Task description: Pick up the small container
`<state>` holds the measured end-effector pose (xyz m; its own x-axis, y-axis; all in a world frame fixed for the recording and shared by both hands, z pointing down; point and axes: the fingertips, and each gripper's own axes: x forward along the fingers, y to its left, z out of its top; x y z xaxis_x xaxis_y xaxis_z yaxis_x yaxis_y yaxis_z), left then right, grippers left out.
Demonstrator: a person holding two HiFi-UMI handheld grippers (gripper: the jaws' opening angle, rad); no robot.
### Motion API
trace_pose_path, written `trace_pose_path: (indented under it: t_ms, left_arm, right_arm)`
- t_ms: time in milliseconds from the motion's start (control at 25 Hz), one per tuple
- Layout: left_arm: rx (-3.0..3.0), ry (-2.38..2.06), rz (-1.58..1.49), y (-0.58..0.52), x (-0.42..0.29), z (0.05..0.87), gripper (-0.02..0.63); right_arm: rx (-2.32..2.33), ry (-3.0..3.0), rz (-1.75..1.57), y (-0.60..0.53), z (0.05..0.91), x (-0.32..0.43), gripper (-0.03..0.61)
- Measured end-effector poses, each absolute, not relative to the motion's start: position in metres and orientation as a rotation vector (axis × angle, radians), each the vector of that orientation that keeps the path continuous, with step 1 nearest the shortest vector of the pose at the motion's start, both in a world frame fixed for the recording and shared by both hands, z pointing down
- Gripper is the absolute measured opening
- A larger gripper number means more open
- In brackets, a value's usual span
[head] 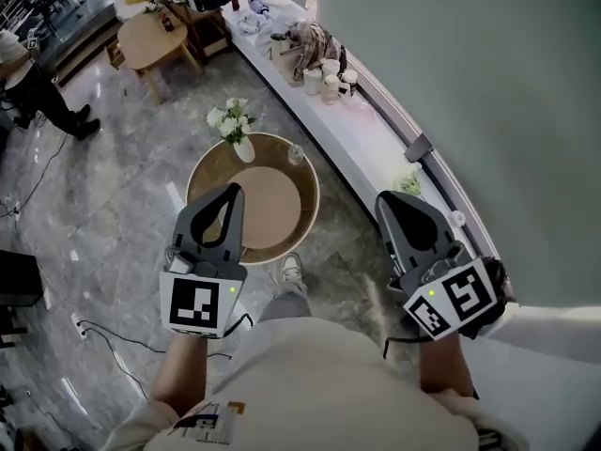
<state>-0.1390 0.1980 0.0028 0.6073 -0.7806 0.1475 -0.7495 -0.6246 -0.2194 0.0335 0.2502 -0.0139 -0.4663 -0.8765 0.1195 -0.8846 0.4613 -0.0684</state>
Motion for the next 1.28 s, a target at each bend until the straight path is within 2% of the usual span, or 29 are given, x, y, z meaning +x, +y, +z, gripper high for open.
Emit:
trace_pose_path:
  t_ms: [600, 1280]
  left_arm:
    - [-2.73, 1.19, -0.369, 0.06, -0.149, 0.026, 0.008]
    - [-2.723, 1.363, -0.454, -0.005, -0.123, 0.084, 0.009]
  right_arm:
    - [1.554, -2.558, 0.202, 0.096, 0.007, 0.007, 0.008]
    - [1.321, -2.598, 0.311, -0.006, 0.078, 0.031, 0.008]
